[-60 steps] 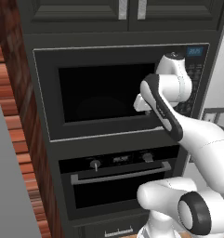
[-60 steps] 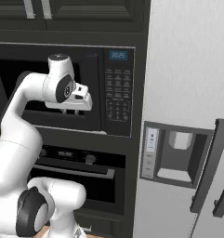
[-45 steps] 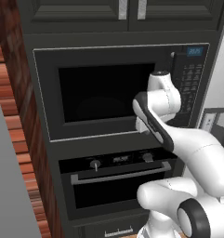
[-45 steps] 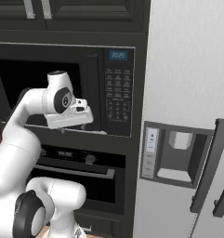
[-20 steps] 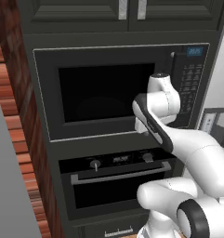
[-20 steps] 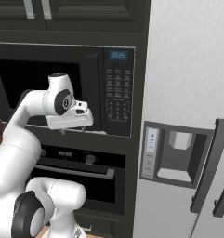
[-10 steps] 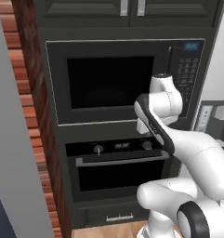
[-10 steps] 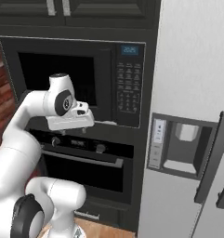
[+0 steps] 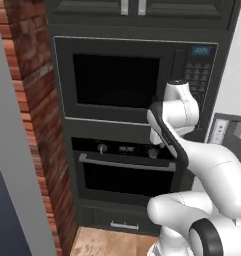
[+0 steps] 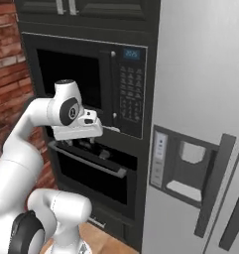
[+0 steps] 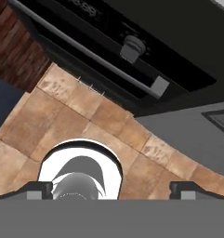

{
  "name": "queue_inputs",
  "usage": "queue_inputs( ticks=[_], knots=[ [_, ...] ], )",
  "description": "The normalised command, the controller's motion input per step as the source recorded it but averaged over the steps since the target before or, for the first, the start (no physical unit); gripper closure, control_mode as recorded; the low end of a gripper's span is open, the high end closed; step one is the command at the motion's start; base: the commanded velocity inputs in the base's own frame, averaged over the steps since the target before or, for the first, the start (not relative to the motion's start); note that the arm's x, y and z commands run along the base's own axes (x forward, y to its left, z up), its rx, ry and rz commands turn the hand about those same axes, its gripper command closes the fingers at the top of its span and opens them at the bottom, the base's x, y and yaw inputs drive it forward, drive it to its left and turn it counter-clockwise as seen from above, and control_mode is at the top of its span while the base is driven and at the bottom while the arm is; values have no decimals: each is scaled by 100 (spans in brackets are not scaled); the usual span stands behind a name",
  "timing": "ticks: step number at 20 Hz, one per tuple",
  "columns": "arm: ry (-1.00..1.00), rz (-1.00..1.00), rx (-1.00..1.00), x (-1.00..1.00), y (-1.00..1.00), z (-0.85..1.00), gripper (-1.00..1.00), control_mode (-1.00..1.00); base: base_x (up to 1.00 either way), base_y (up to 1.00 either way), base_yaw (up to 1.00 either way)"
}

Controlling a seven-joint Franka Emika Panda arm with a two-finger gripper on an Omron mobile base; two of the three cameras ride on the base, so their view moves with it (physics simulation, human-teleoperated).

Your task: Take the baked cake out of the oven and place it on the plate for cooling. Then close the oven door.

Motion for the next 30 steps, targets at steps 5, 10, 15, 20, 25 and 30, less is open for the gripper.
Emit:
queue_inputs(
  ticks=[5, 10, 15, 20, 25, 30],
  knots=[
    [0, 0, 0, 0, 0, 0, -100, 100, -15, -87, 33],
    [0, 0, 0, 0, 0, 0, -100, 100, 9, -72, 19],
    [0, 0, 0, 0, 0, 0, -100, 100, 23, -57, 18],
    [0, 0, 0, 0, 0, 0, -100, 100, 32, -38, 14],
    [0, 0, 0, 0, 0, 0, -100, 100, 22, -26, 13],
    [0, 0, 0, 0, 0, 0, -100, 100, 2, -17, 9]
  ],
)
